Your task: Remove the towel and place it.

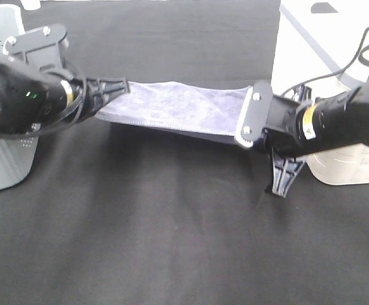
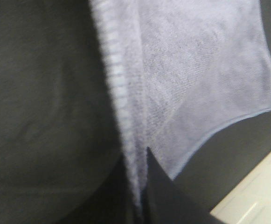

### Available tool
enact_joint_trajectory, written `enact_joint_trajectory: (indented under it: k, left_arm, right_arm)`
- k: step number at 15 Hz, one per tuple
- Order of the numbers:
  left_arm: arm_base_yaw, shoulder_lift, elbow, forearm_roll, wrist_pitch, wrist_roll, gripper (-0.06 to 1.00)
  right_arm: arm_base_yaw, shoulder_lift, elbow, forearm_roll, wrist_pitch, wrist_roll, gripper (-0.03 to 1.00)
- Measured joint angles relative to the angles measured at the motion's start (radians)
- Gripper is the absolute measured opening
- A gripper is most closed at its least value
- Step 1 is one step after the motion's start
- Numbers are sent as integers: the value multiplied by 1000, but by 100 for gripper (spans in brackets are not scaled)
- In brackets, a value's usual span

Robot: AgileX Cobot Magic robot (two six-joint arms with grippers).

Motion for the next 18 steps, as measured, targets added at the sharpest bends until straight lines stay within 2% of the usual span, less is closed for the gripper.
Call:
enact_joint_trajectory:
  k: [8, 11, 12, 13, 14, 15, 16, 17, 18]
  left_arm:
    - [-2, -41, 174, -21, -85, 2, 0]
    - [-2, -42, 200, -27, -132, 7, 0]
    - [-2, -42, 201, -27, -150, 20, 0]
    - [-2, -42, 201, -27, -166, 34, 4]
    - [-2, -42, 201, -27, -182, 44, 12]
    - [-2, -42, 201, -27, -200, 51, 38]
    - [-2, -42, 201, -27, -200, 51, 38]
    - [-2, -43, 201, -27, -209, 52, 51]
    - [-1, -50, 201, -27, -251, 52, 68]
  right_arm:
    - [6, 29, 131, 4, -109, 11, 2]
    - [10, 36, 138, 4, -120, 28, 2]
    - [10, 36, 138, 4, -122, 28, 4]
    - [10, 36, 138, 4, -122, 28, 11]
    - [10, 36, 138, 4, -122, 29, 22]
    - [10, 36, 138, 4, -122, 29, 43]
    - [10, 36, 138, 4, -122, 29, 43]
    - [10, 36, 138, 4, -122, 29, 52]
    - [10, 30, 138, 4, -107, 29, 64]
